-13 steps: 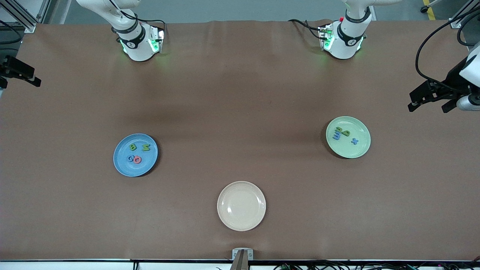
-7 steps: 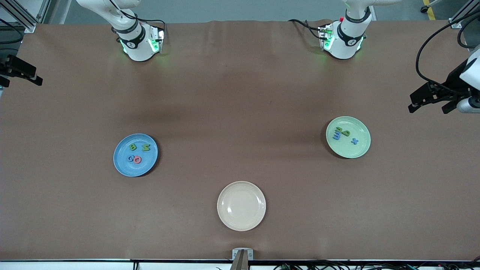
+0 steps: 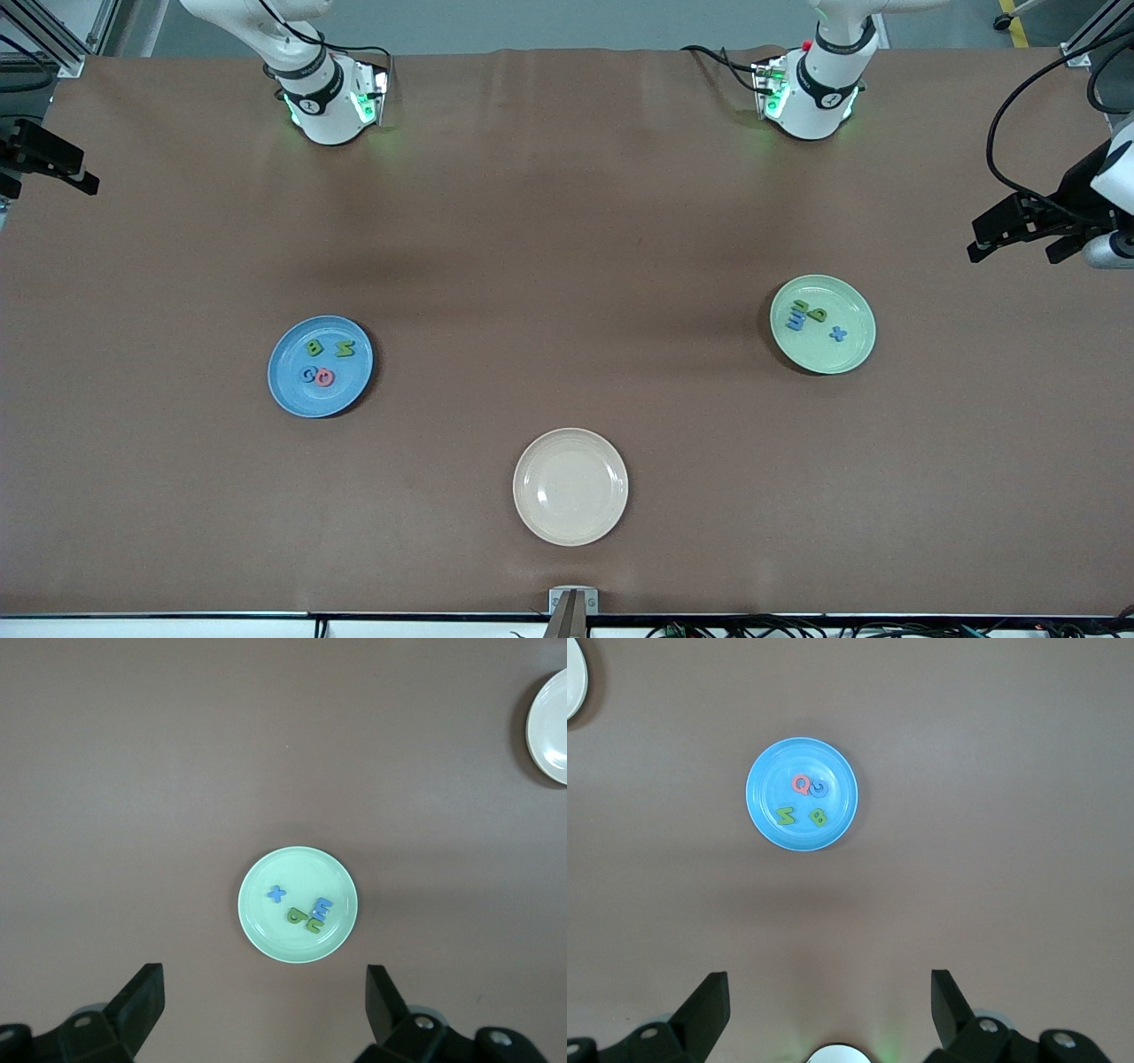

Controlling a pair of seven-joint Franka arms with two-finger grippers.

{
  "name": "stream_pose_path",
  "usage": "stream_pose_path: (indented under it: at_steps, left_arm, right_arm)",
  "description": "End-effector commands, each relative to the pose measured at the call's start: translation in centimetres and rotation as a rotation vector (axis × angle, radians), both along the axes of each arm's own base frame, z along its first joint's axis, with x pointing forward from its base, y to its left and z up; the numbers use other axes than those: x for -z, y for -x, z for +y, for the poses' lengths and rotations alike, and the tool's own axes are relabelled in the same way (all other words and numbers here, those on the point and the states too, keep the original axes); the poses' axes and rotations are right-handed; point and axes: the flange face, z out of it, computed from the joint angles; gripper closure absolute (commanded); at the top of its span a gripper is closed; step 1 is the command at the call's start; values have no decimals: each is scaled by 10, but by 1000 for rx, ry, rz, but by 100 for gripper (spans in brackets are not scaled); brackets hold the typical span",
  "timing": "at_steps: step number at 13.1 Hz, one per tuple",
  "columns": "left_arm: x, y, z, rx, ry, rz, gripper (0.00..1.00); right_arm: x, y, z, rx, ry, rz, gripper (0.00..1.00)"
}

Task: Sort uppercase to blue plate, lowercase to green plate

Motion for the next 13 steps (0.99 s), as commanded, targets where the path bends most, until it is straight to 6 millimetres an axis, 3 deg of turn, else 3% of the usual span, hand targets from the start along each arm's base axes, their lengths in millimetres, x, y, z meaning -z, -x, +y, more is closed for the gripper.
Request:
stream_pose_path:
  at_steps: [1,6,9,13]
  left_arm:
    - [-1,-6,2,4,1,20,0]
    - [2,6,-10,29,-38,79,0]
    - [-16,14,-10,30,-34,55,0]
    - [-24,16,-7,32,-28,53,0]
  right_arm:
    - [0,9,2,-12,7,-14,0]
    - [1,8,2,-15,7,-10,0]
    - [1,9,1,-18,49,-2,0]
    - [1,9,1,-15,49,-5,0]
